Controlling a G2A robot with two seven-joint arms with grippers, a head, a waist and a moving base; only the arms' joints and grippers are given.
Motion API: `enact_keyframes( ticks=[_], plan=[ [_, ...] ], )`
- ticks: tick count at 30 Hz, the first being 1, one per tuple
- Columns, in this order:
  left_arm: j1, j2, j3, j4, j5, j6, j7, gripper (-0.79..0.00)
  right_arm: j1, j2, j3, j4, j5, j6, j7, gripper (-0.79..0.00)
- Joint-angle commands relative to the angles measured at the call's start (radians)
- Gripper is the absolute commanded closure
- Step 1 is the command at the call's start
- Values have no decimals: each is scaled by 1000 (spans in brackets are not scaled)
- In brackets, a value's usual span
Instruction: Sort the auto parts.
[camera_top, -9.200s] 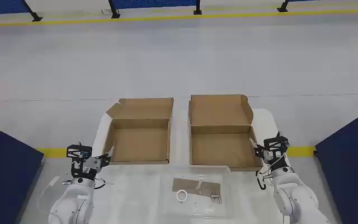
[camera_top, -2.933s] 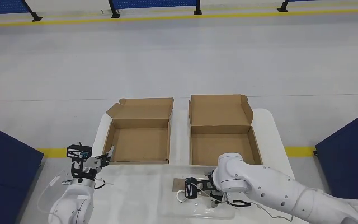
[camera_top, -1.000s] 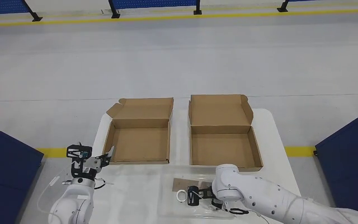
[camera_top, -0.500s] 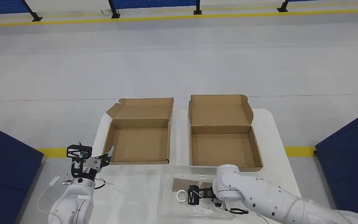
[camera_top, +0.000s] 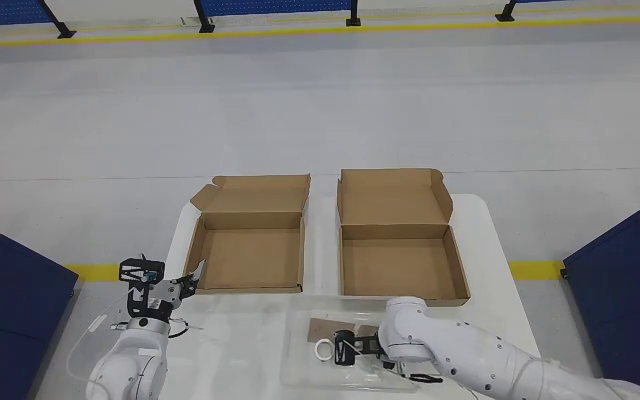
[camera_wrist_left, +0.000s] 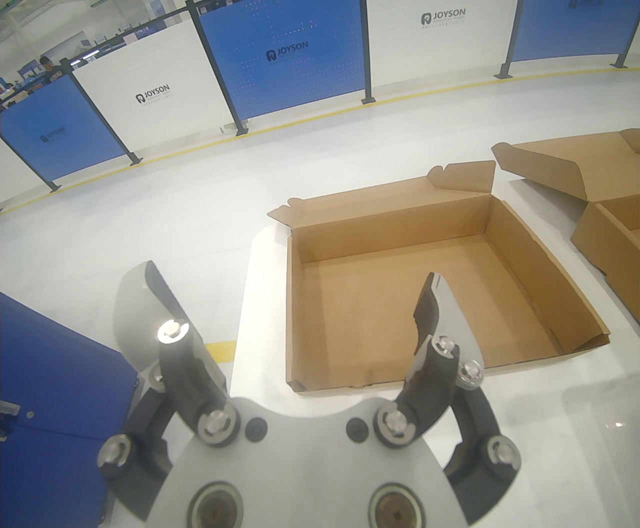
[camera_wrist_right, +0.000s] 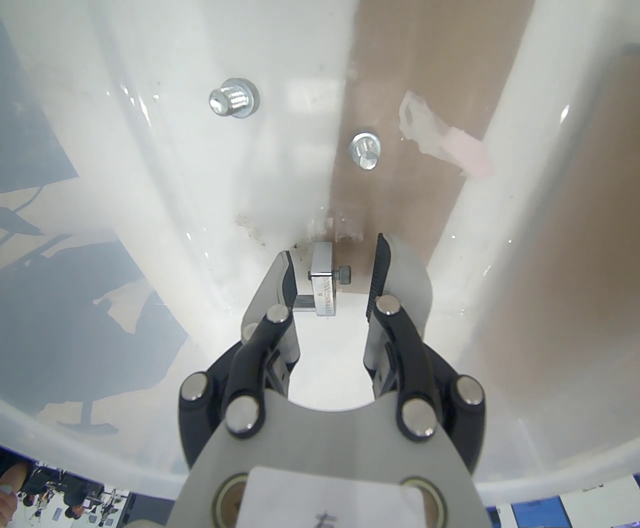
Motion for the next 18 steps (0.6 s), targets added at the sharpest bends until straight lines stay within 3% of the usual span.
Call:
enact_keyframes(
  ticks=[1,18],
  plan=[
    [0,0,0,0,0,0,0,-785,-7,3,4,-13,-12,4,4,-305],
    [0,0,0,0,0,0,0,-785,-39,-1,27,-4,-38,-17,5,-280]
  ],
)
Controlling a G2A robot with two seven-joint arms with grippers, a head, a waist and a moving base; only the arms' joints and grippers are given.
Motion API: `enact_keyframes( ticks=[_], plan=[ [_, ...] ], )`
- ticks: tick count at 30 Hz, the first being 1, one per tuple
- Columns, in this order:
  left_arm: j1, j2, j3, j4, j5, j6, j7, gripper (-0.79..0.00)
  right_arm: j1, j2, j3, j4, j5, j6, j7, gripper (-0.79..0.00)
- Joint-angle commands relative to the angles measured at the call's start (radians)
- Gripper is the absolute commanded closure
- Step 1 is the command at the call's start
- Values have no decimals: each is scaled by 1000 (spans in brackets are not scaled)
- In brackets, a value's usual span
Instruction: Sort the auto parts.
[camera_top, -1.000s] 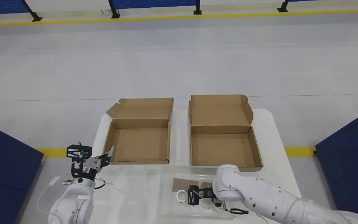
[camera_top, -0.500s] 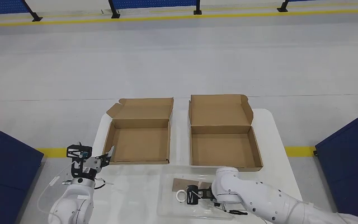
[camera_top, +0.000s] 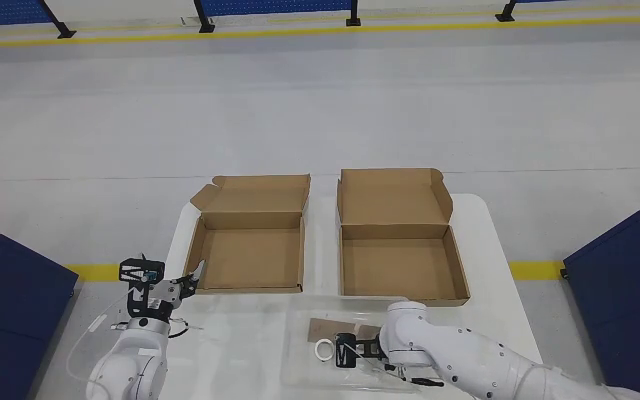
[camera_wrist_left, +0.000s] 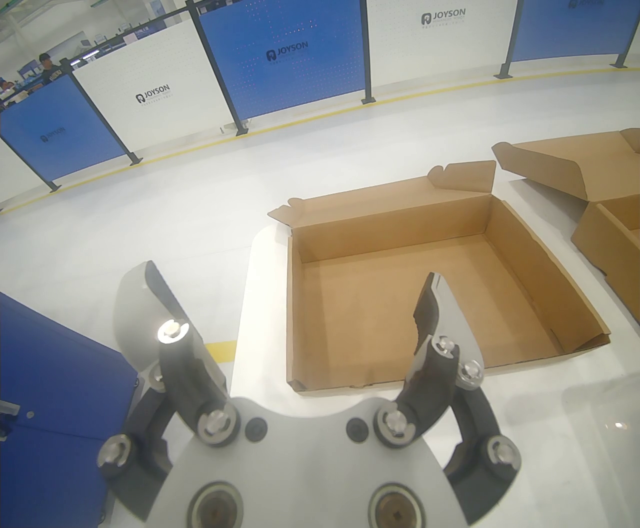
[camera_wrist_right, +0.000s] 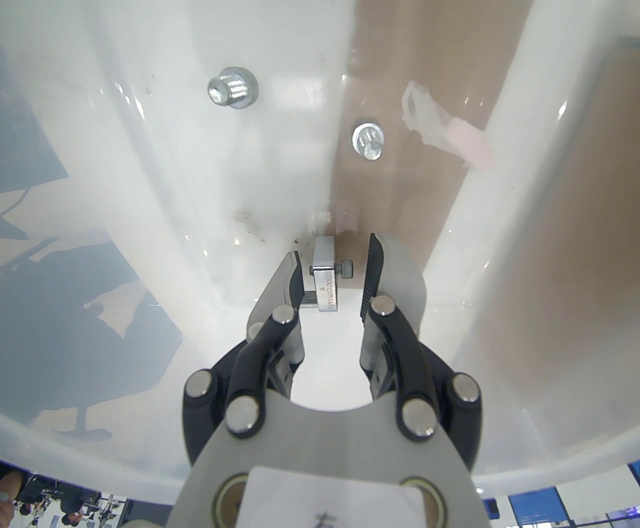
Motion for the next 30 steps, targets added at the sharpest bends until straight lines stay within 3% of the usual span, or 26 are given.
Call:
enact_keyframes(
  ticks=[1,3,5,30],
  plan=[
    [0,0,0,0,0,0,0,-785,-1,-2,1,5,1,-4,-1,-271],
    [0,0,0,0,0,0,0,-785,-2,-5,3,8,-1,-5,-2,-197],
    [0,0,0,0,0,0,0,-785,-3,-7,5,11,-1,-6,-3,0],
    [0,0,0,0,0,0,0,-785,-36,9,85,-64,36,-22,33,0]
  ],
)
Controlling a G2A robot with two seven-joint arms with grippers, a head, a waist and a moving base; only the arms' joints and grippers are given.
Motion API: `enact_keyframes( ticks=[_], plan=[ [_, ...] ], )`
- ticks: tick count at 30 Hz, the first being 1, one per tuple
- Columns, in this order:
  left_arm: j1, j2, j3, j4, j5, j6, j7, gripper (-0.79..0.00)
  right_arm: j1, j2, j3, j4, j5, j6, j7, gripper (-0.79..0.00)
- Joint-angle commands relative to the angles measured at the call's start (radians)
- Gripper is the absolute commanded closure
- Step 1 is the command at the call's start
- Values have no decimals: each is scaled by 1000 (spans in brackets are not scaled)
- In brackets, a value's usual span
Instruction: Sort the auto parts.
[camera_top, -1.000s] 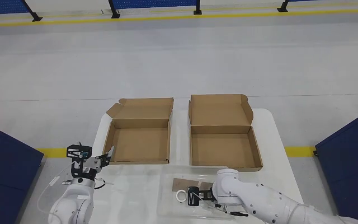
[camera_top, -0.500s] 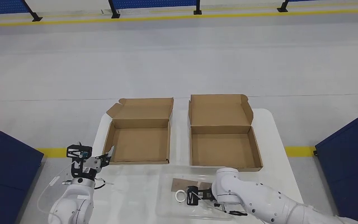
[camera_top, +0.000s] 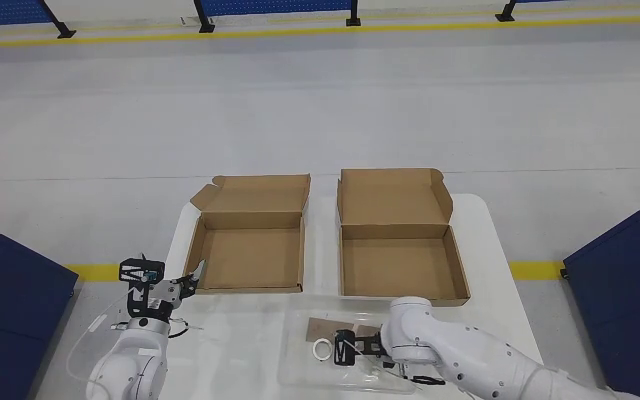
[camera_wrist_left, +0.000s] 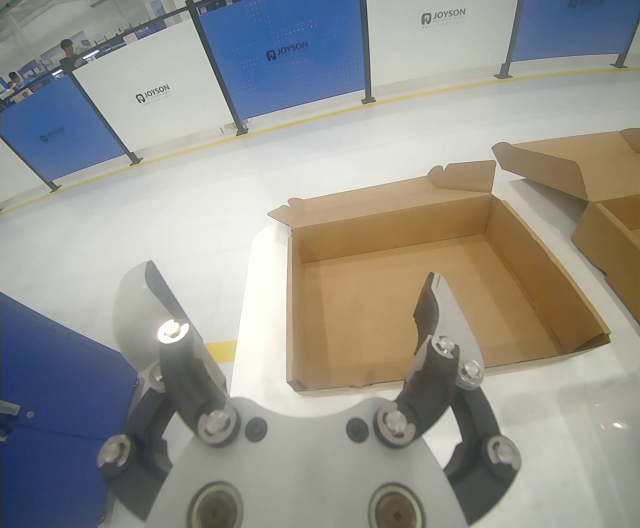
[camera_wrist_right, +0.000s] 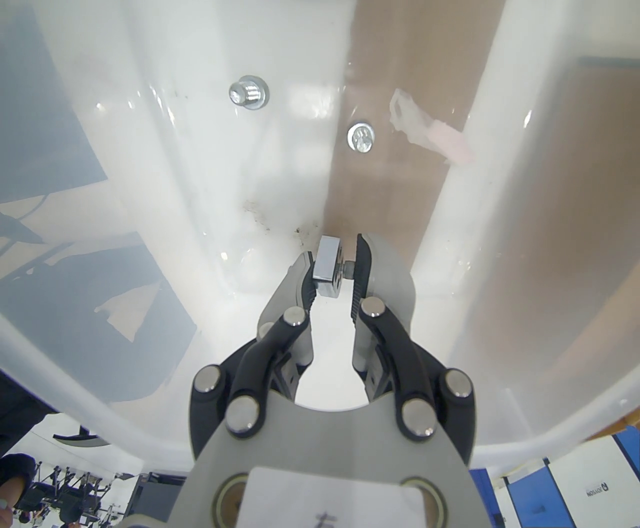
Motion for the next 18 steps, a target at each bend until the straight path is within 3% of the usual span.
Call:
enact_keyframes(
  ticks=[1,18],
  plan=[
    [0,0,0,0,0,0,0,-785,-4,3,10,-10,3,-3,-2,0],
    [0,0,0,0,0,0,0,-785,-47,34,89,-58,19,-48,-60,0]
  ],
)
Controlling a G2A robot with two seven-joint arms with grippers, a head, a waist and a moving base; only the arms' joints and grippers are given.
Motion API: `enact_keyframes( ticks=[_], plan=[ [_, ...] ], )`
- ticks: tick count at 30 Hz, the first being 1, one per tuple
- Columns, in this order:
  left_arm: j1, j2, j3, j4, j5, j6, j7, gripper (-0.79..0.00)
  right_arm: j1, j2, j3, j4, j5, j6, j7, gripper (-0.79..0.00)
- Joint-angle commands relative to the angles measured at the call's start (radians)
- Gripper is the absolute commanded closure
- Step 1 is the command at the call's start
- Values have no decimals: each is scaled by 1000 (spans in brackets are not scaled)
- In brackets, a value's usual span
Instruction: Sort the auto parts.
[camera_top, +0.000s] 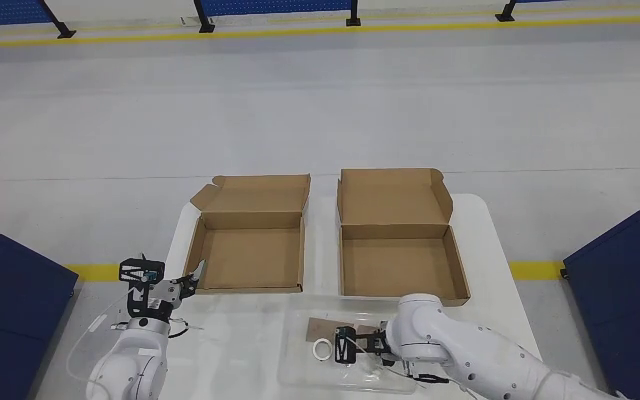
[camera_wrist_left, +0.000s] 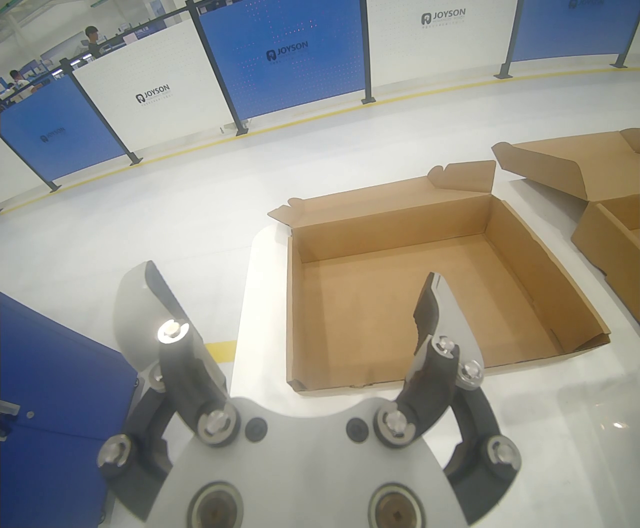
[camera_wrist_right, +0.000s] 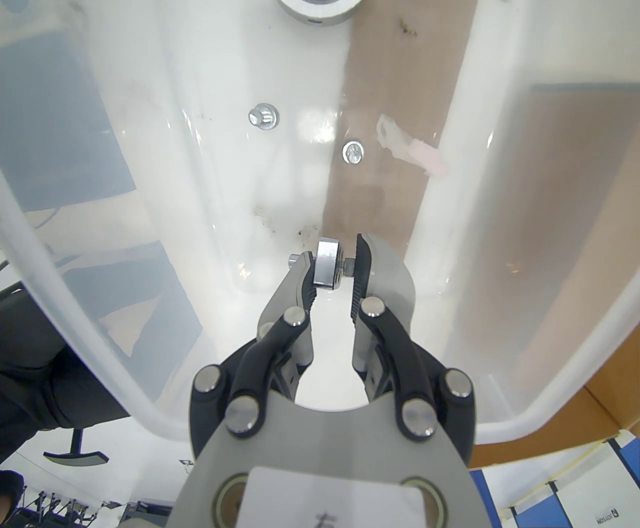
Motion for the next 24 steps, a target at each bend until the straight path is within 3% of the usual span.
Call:
enact_keyframes(
  ticks=[1,11,24],
  plan=[
    [0,0,0,0,0,0,0,-785,-9,6,18,-9,8,-6,-18,0],
    [0,0,0,0,0,0,0,-785,-88,62,181,19,157,-119,-218,0],
    [0,0,0,0,0,0,0,-785,-99,60,183,39,175,-95,-247,0]
  ],
)
